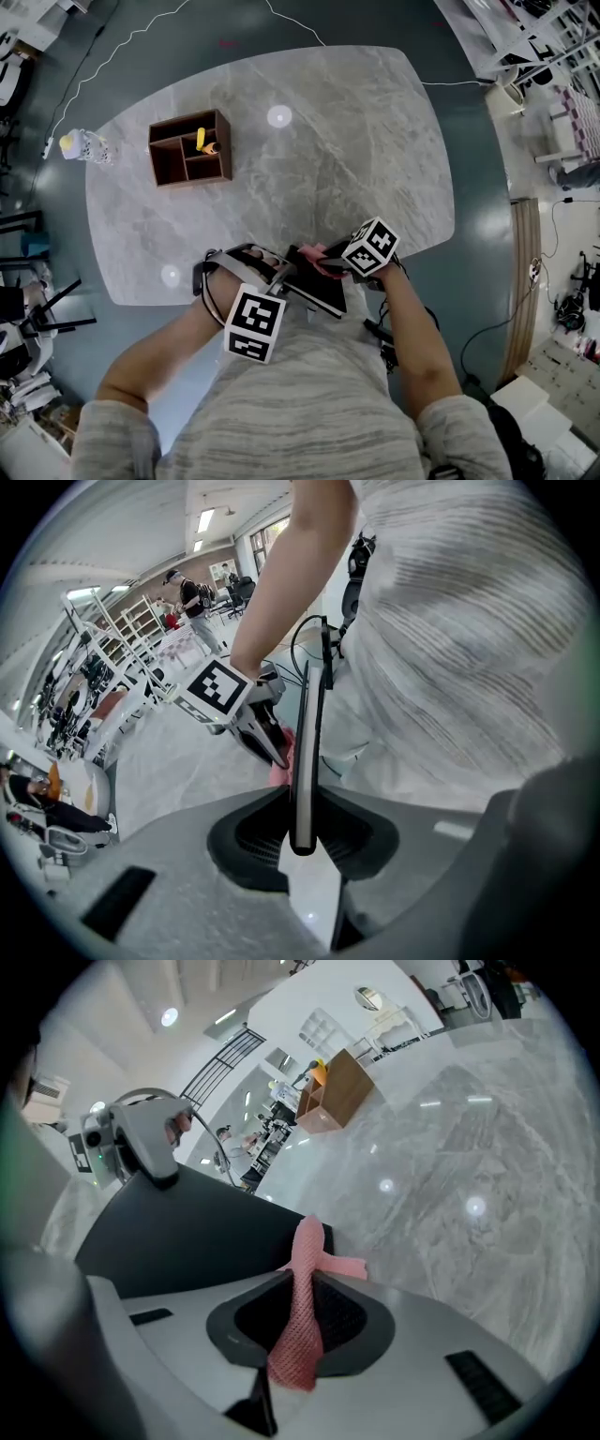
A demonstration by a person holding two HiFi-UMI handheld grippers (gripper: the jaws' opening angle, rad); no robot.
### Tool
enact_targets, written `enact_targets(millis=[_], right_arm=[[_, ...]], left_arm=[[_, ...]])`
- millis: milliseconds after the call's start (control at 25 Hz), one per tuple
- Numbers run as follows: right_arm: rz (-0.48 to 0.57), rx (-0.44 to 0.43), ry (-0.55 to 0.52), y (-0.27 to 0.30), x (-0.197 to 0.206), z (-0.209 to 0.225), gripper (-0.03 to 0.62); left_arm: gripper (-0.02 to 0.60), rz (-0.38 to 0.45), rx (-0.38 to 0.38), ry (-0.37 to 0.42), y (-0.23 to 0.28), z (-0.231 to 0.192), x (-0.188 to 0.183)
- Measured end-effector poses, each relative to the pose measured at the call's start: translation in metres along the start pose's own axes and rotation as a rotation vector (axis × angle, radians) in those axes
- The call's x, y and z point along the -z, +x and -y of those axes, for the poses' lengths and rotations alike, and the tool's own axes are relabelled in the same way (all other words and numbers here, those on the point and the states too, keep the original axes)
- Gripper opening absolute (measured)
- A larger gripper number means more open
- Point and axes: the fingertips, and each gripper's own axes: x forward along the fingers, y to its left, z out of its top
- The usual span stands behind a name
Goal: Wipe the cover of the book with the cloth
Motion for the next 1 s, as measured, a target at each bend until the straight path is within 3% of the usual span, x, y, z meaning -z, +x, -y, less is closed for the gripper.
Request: enact_targets(millis=[560, 1000], right_arm=[[0.198, -0.216, -0.106, -0.074, -0.043, -0.116, 0.057], [0.172, -0.086, -0.087, -0.063, -0.025, -0.057, 0.057]], left_arm=[[0.078, 0.013, 0.009, -0.014, 0.002, -0.004, 0.0], [0.078, 0.027, 0.021, -0.065, 0.002, -0.026, -0.002]])
